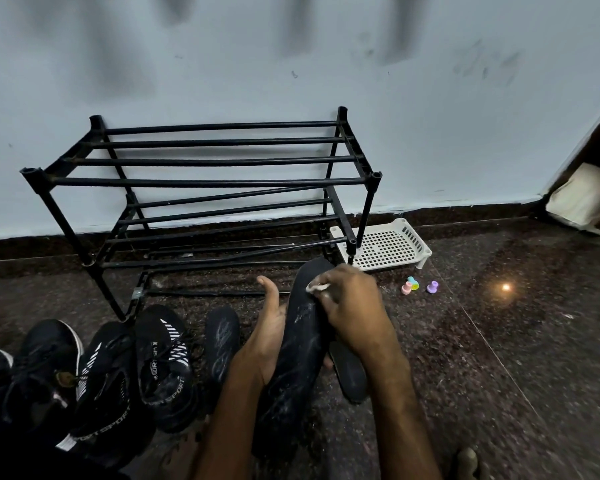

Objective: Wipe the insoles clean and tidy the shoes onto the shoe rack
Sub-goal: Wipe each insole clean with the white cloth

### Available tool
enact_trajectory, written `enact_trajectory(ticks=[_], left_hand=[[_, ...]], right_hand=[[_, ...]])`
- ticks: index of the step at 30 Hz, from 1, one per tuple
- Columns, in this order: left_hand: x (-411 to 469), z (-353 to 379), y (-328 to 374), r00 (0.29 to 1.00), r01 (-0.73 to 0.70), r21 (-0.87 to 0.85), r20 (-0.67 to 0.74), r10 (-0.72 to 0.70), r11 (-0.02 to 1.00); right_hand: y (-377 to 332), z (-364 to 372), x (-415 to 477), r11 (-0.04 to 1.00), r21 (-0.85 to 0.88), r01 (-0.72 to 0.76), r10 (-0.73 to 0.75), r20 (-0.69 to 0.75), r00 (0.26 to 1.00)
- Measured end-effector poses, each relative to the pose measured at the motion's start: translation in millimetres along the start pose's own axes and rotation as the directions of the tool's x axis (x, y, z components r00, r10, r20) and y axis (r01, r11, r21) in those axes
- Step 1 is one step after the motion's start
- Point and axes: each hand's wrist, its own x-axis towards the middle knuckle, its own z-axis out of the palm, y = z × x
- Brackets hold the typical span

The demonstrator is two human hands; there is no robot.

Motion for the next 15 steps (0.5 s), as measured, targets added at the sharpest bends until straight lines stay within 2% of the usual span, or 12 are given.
enact_trajectory(ticks=[2,4,5,7,9,10,12,15], left_hand=[[1,1,-2,0.999,0.015,0.033,0.028,-0.016,0.999],[1,4,-4,0.999,0.029,0.078,0.036,-0.032,0.997],[1,3,-4,0.999,0.033,0.084,0.04,-0.036,0.996],[1,-1,-3,0.999,0.027,0.102,0.035,-0.031,0.994],[0,-3,-3,0.999,0.02,0.113,0.033,-0.024,0.993],[0,-4,-3,0.999,0.02,0.105,0.039,-0.024,0.994],[1,-6,-4,0.999,0.027,0.11,0.036,-0.031,0.994],[3,-5,-7,0.998,0.062,0.131,0.021,-0.065,0.989]], right_hand=[[3,-3,3,0.997,-0.05,-0.061,0.052,-0.167,0.985],[1,-2,6,0.998,-0.036,-0.053,0.042,-0.263,0.964],[0,-2,5,1.0,-0.011,-0.022,0.019,-0.247,0.969],[-2,-2,2,0.997,0.063,0.037,-0.031,-0.093,0.995],[3,-5,-2,0.996,0.077,0.036,-0.043,0.081,0.996],[7,-5,-3,0.999,0.048,0.019,-0.024,0.097,0.995],[14,-7,-4,0.998,-0.021,-0.061,0.061,-0.026,0.998],[13,-9,-3,0.984,-0.057,-0.171,0.146,-0.305,0.941]])
